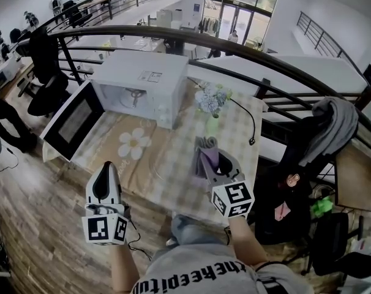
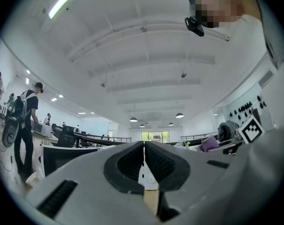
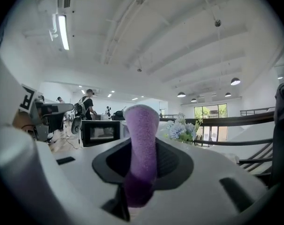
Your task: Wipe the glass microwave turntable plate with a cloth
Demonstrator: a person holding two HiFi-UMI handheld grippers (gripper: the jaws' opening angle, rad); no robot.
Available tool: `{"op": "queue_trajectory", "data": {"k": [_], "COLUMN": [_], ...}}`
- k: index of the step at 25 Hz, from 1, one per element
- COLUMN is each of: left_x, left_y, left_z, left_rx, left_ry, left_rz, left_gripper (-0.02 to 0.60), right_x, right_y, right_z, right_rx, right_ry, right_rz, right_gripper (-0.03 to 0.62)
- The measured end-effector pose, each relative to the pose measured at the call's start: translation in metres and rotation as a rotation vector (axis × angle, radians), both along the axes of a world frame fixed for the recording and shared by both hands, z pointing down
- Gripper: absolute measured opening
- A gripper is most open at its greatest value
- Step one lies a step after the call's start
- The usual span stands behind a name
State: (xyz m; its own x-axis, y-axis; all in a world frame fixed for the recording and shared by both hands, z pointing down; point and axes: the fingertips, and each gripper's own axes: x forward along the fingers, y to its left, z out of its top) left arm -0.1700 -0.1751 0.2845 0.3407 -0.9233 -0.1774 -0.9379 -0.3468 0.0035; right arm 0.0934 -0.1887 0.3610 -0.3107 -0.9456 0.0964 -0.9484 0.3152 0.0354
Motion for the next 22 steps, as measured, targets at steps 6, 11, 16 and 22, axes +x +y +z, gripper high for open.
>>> {"op": "queue_trajectory", "data": {"k": [6, 11, 16, 22], "left_x": [-0.001, -0.003, -0.002, -0.003], "left_y": [0.005, 0.008, 0.012, 0.014], "left_z": [-0.007, -0.011, -0.015, -0.016], "left_rx": [0.000, 0.008, 0.019, 0.017], "left_ry": [0.012, 0.018, 0.019, 0.021], "left_rz": [-0.016, -0.022, -0.023, -0.023], "left_gripper": [0.011, 0.011, 0.011, 0.011], "right_x": [-0.002, -0.007, -0.012, -0.015], "right_y": [0.009, 0.016, 0.024, 0.030], "right_z": [-0.025, -0.038, -0.051, -0.061], "right_rx": [0.058, 0.095, 0.133, 0.165], "right_ry": [-0.014, -0.001, 0.009, 0.011], "right_rz": [-0.005, -0.014, -0.028, -0.030], "right_gripper": [0.110, 0.110, 0.110, 0.110]}}
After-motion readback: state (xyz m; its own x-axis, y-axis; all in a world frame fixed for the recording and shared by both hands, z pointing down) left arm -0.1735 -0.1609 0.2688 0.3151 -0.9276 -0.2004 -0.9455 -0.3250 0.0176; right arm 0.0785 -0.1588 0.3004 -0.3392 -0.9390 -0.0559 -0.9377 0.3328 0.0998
